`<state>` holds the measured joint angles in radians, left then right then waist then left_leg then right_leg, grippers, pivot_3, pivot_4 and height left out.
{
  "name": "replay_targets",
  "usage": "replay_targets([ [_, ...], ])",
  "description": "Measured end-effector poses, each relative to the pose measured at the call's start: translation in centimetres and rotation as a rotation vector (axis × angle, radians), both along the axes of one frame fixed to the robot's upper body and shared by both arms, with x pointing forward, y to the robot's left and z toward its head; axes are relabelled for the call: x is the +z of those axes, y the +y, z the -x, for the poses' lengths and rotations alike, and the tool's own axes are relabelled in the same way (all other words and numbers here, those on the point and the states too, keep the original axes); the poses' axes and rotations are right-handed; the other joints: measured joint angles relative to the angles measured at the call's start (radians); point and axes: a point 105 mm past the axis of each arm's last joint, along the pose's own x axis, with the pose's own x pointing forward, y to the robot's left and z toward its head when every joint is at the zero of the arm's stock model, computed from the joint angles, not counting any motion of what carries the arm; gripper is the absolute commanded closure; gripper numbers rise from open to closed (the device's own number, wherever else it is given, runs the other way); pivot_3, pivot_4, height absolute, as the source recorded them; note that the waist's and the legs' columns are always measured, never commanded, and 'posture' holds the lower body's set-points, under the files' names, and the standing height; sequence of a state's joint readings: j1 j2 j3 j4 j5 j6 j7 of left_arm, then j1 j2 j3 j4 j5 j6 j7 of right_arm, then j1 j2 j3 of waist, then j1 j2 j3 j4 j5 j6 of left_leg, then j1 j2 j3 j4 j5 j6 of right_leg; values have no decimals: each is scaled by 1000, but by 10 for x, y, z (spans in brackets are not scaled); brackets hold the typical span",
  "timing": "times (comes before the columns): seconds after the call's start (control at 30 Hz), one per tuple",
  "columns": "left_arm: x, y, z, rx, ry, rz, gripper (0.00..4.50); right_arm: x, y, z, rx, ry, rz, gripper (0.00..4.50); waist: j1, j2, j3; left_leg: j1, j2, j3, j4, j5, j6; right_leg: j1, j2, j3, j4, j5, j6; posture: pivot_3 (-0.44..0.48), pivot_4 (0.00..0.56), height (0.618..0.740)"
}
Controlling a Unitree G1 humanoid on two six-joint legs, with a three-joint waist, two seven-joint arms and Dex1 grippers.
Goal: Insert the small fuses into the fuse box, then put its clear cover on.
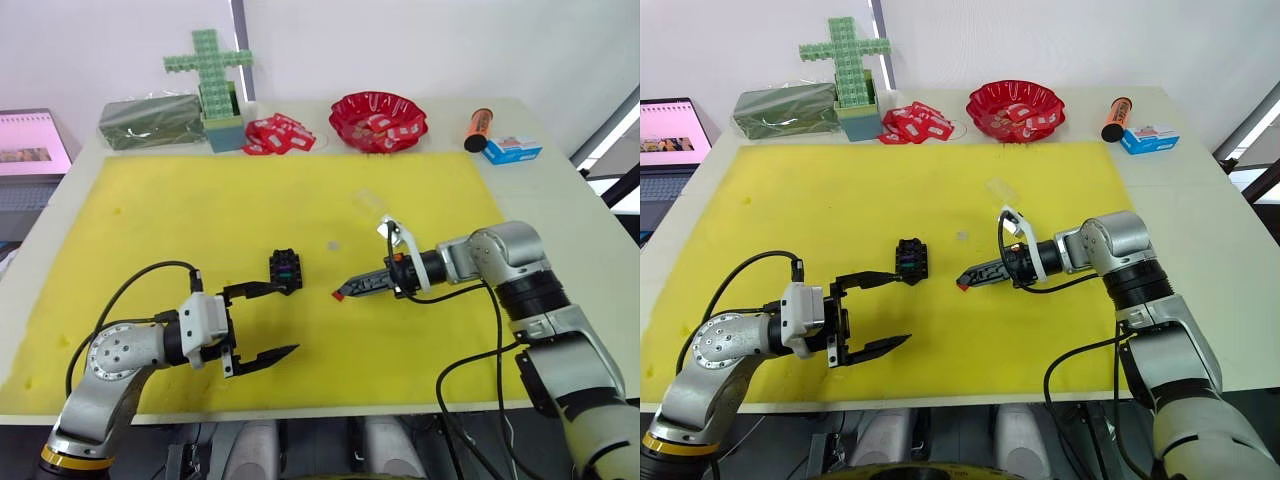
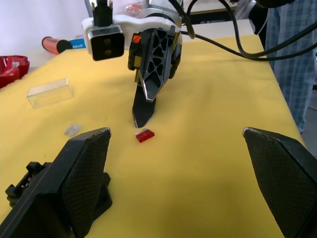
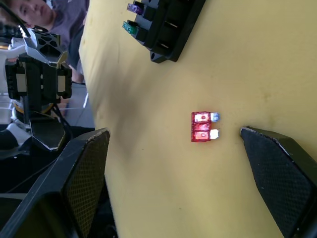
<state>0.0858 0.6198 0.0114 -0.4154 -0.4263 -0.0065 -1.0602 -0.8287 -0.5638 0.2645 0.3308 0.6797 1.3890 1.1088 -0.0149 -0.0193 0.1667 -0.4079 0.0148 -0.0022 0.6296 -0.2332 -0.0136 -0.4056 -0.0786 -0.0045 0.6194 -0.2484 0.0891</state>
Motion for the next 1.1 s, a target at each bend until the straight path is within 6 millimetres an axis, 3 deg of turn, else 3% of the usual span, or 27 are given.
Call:
replay_targets([
  [0.8, -2, -5, 0, -4, 12, 11, 0, -5, 15, 5, 48, 54, -20, 41, 0, 0, 0, 0, 0, 0, 0, 0, 0, 0, 0, 0, 0, 0, 1, 0, 150, 740],
  [0.9, -2, -6, 1, -7, 12, 12, 0, -9, 16, 3, 38, 37, -3, 637, -1, 0, 0, 0, 0, 0, 0, 0, 0, 0, 1, 0, 0, 1, 1, 0, 150, 740],
  [1.1, -1, -9, 4, -27, -5, 2, 0, -26, 14, -1, 16, -35, 49, 2837, -2, 0, -1, 1, 0, 0, 0, 0, 0, 0, 1, 0, 1, 0, 1, 0, 150, 740],
])
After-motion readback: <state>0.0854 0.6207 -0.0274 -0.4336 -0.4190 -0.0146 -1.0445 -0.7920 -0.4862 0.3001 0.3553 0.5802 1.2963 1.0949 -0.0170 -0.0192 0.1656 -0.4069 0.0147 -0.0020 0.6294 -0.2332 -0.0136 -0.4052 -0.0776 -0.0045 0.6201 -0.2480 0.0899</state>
